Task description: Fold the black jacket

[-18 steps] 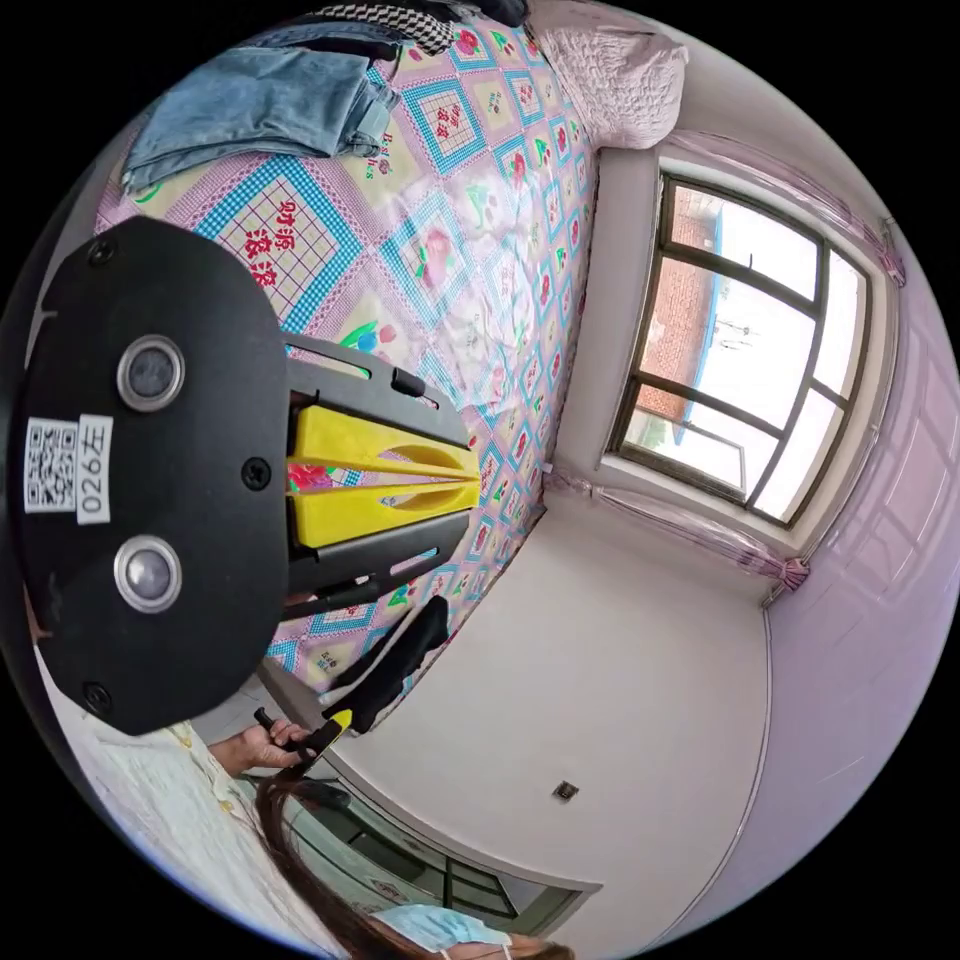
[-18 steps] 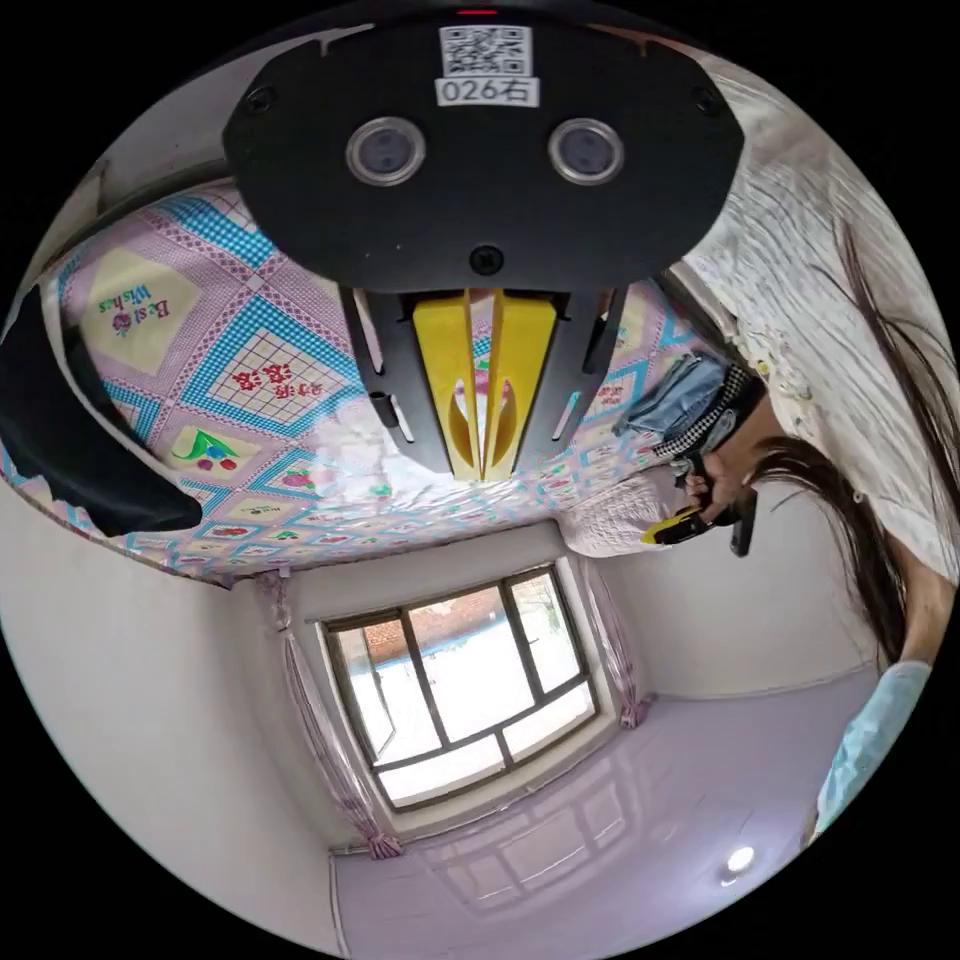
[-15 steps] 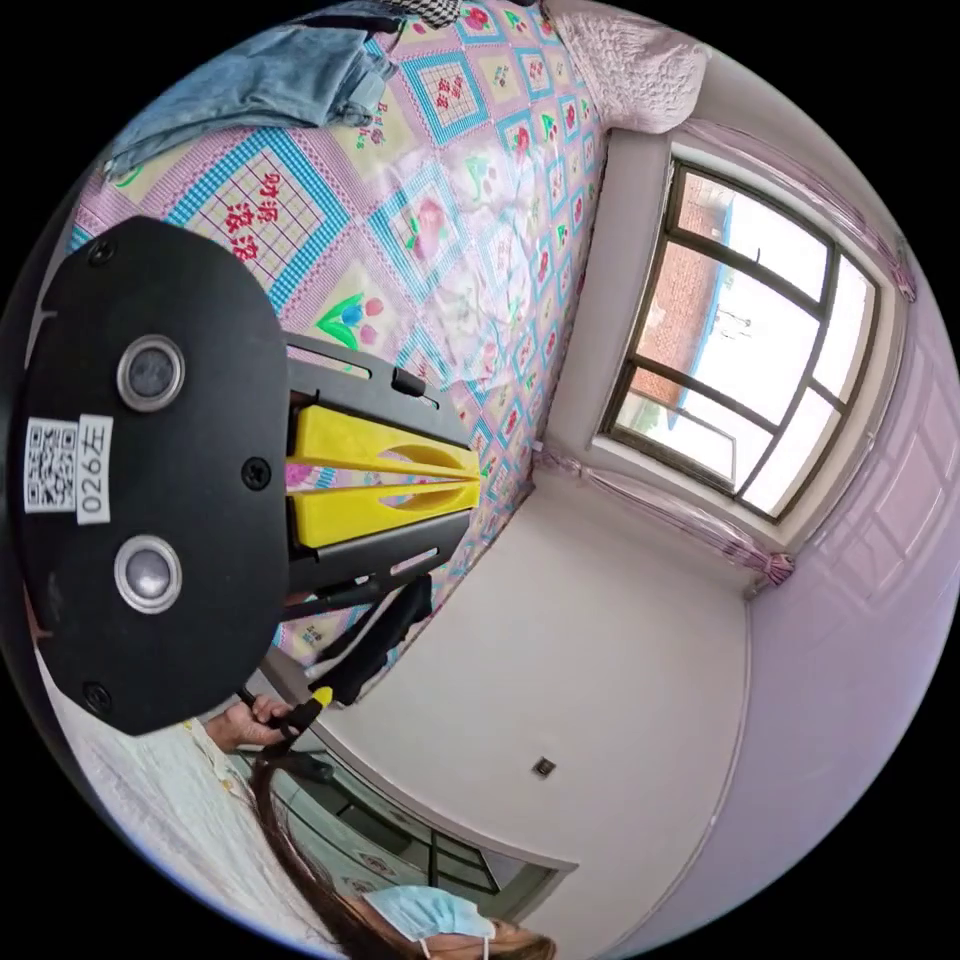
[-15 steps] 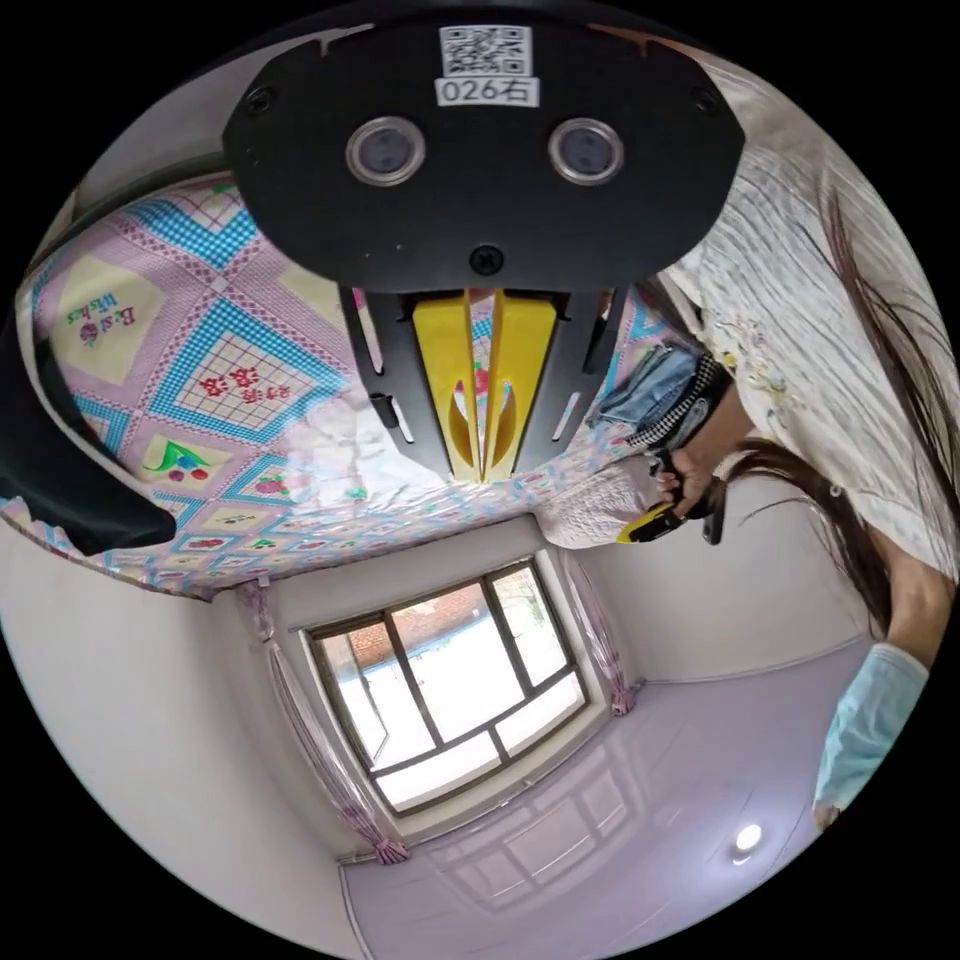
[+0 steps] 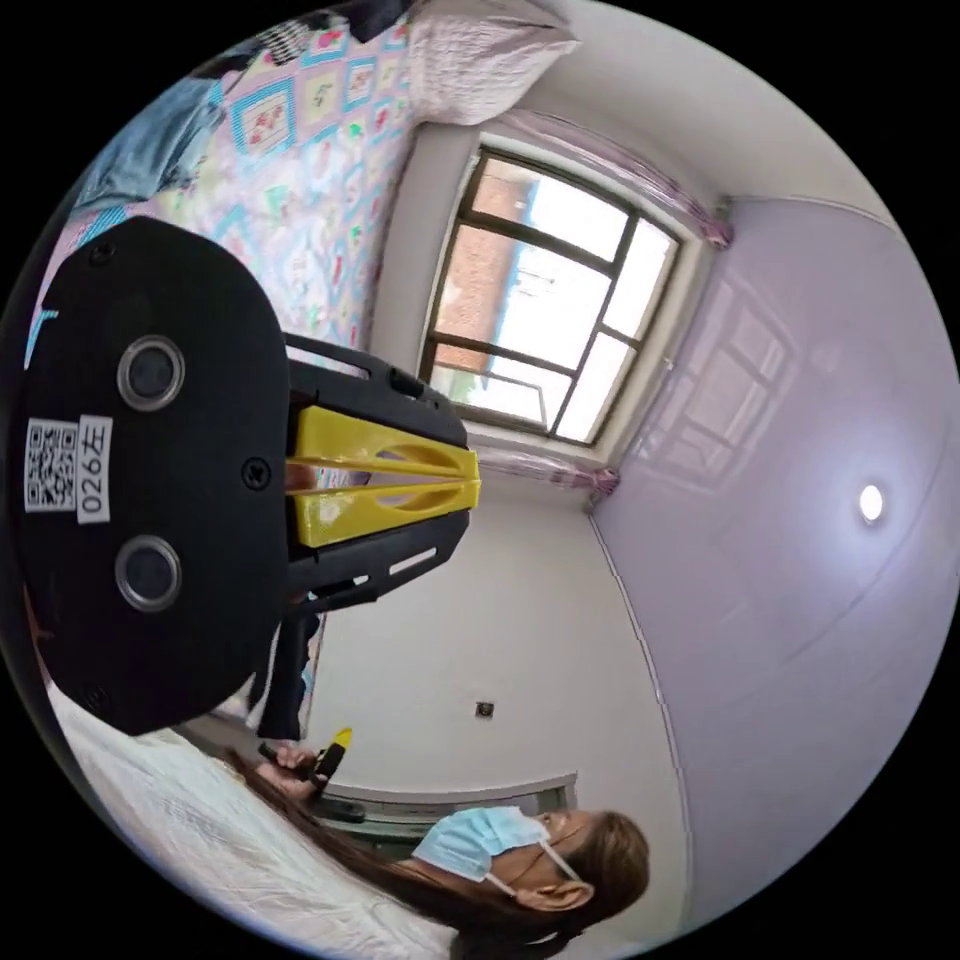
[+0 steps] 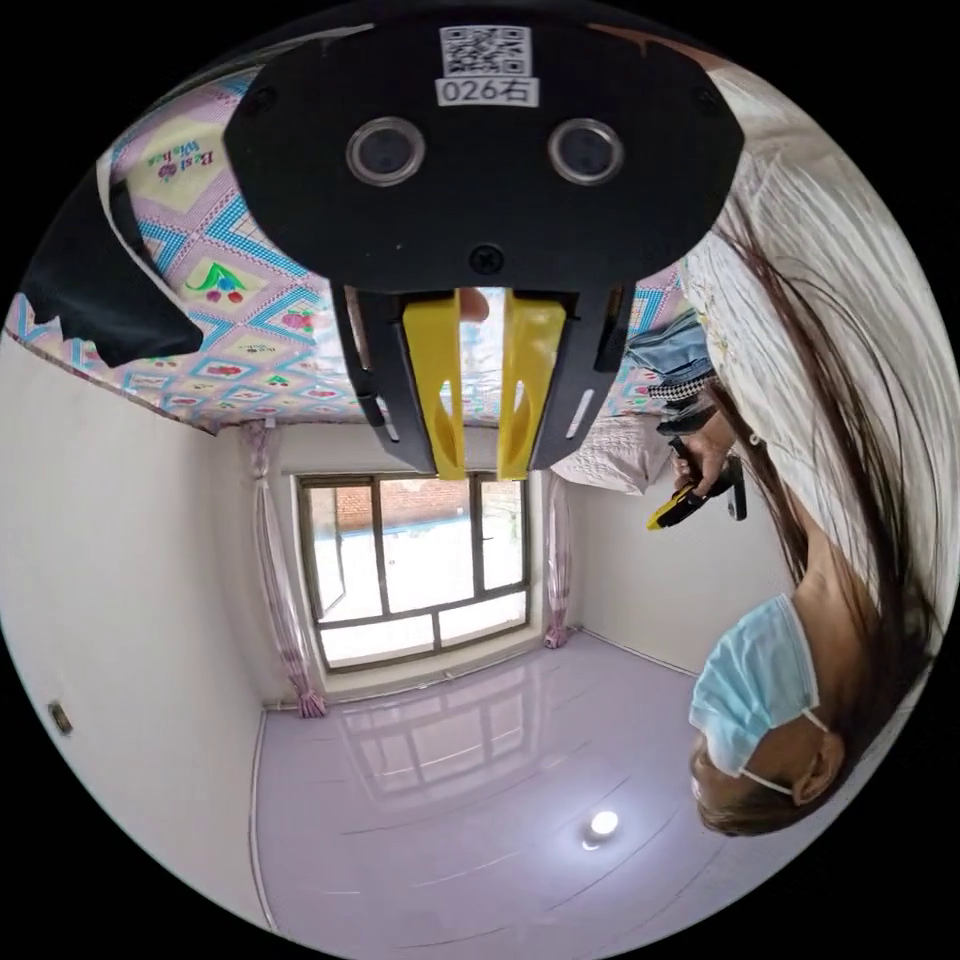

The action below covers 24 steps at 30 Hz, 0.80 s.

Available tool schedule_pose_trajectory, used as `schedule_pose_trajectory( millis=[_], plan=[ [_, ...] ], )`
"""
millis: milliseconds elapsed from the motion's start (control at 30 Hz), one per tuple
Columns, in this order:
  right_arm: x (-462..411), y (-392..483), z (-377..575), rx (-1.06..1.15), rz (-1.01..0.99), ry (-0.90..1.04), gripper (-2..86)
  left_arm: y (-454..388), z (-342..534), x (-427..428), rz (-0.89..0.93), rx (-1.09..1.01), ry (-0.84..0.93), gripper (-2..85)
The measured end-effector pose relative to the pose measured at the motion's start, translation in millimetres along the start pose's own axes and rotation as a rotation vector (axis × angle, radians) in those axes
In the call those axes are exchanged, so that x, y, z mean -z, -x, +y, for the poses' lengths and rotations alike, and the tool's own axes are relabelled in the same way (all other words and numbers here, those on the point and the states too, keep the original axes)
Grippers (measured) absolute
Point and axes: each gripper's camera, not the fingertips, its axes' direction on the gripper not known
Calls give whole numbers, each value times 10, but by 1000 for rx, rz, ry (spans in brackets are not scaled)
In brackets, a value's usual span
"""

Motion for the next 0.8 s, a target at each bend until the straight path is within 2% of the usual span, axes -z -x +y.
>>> schedule_pose_trajectory(
  millis=[100,167,233,300,333,400,467,567,633,800],
  plan=[
    [46,238,-347,9,-40,3,7,-126,-127,178,198,-146,-40,-3],
    [166,390,-552,11,-62,-38,-4,-71,-149,253,356,-149,-132,4],
    [215,467,-714,24,-69,1,-7,89,-132,212,550,-97,-223,59],
    [310,541,-812,36,7,-21,-8,158,-125,11,688,-98,-215,67],
    [387,548,-856,27,60,-44,-8,188,-121,-233,776,-78,-150,27],
    [476,444,-925,-30,102,-16,-8,167,-54,-677,862,-87,-25,2],
    [650,173,-931,-150,209,9,-4,130,116,-1178,819,-48,71,-2],
    [965,-280,-807,-328,421,18,18,46,532,-2202,714,58,315,1],
    [1163,-595,-703,-429,516,20,42,-82,1010,-3080,659,141,486,43],
    [1655,-1677,-413,-657,730,42,109,-589,2166,-4912,731,306,783,122]
  ],
)
